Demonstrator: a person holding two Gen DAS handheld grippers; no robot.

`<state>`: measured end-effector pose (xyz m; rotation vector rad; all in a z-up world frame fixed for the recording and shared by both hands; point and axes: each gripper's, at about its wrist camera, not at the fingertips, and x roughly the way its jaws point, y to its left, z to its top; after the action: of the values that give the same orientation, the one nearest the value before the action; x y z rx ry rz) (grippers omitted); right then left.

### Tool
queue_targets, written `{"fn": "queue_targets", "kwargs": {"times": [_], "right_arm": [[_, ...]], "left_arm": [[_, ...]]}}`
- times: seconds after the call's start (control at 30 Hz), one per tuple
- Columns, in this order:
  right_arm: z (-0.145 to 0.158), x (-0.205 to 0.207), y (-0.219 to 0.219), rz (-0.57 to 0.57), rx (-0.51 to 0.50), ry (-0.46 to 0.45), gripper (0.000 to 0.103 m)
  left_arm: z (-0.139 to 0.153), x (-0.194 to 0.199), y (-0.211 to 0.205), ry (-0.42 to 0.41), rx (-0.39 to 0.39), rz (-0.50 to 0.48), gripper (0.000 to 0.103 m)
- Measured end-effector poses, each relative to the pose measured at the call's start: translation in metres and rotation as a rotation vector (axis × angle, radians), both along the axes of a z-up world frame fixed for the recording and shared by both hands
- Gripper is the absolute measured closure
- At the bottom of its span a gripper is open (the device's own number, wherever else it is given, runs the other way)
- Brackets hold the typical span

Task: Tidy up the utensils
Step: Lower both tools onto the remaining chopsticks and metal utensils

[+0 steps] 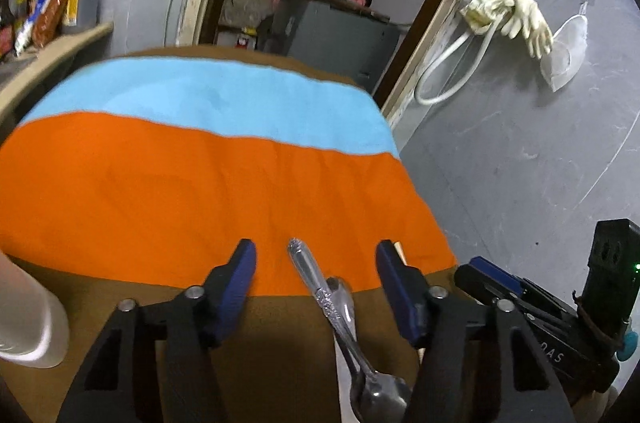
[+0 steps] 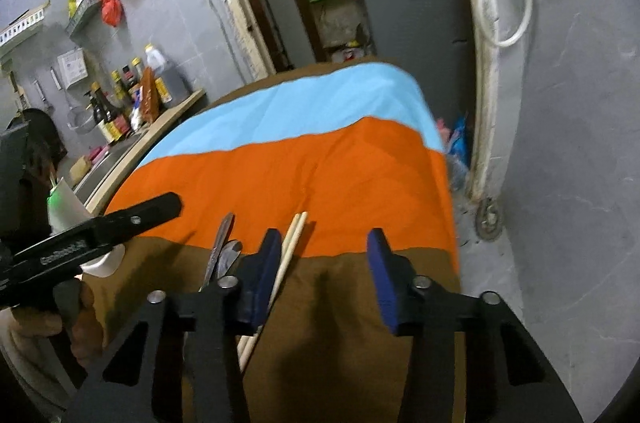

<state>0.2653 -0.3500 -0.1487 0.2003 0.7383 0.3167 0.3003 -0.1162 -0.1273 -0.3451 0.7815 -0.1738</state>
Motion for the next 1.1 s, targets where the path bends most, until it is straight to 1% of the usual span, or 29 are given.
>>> {"fn": "queue_targets", "kwargs": {"times": [0.13, 0.27, 0.3, 0.37, 0.43, 0.57, 0.63, 0.7, 0.87, 0.93, 1.03, 1.1], "right_arm": [[-0.01, 0.013, 0.011, 0.054, 0.017, 0.031, 0.069], [-0.017, 0.022, 0.019, 0.083, 0.017, 0.057, 0.074], [-0.018, 0.024, 0.02, 0.088, 0.018, 0.062, 0.075], [-0.021, 0.027, 0.023, 0.097, 0.022, 0.072, 0.075], [-0.023, 0.03, 0.023, 0.106, 0.03, 0.08, 0.079], [-0.028, 0.034, 0.03, 0.126, 0.046, 0.095, 0.082], [-0.03, 0.034, 0.028, 0.131, 0.06, 0.106, 0.087], [-0.032, 0.035, 0.028, 0.13, 0.08, 0.117, 0.09], [-0.033, 0.033, 0.025, 0.122, 0.117, 0.119, 0.094], [-0.033, 0.032, 0.023, 0.117, 0.125, 0.119, 0.099], [-0.033, 0.028, 0.02, 0.106, 0.137, 0.118, 0.102], [-0.033, 0.026, 0.017, 0.099, 0.128, 0.111, 0.102]], "left_arm": [[-0.014, 0.011, 0.001, 0.044, -0.02, -0.008, 0.055], [-0.027, 0.021, 0.002, 0.094, -0.053, -0.011, 0.061], [-0.03, 0.023, 0.002, 0.105, -0.061, -0.016, 0.064], [-0.033, 0.026, 0.002, 0.122, -0.073, -0.023, 0.067], [-0.035, 0.026, 0.002, 0.126, -0.086, -0.03, 0.068], [-0.039, 0.032, 0.002, 0.139, -0.114, -0.056, 0.068], [-0.039, 0.036, 0.001, 0.143, -0.12, -0.072, 0.068], [-0.04, 0.038, -0.001, 0.147, -0.122, -0.084, 0.069], [-0.041, 0.042, -0.003, 0.164, -0.116, -0.08, 0.079], [-0.041, 0.043, -0.004, 0.17, -0.111, -0.077, 0.083], [-0.042, 0.044, -0.005, 0.18, -0.126, -0.085, 0.086], [-0.043, 0.044, -0.007, 0.189, -0.136, -0.096, 0.088]]}}
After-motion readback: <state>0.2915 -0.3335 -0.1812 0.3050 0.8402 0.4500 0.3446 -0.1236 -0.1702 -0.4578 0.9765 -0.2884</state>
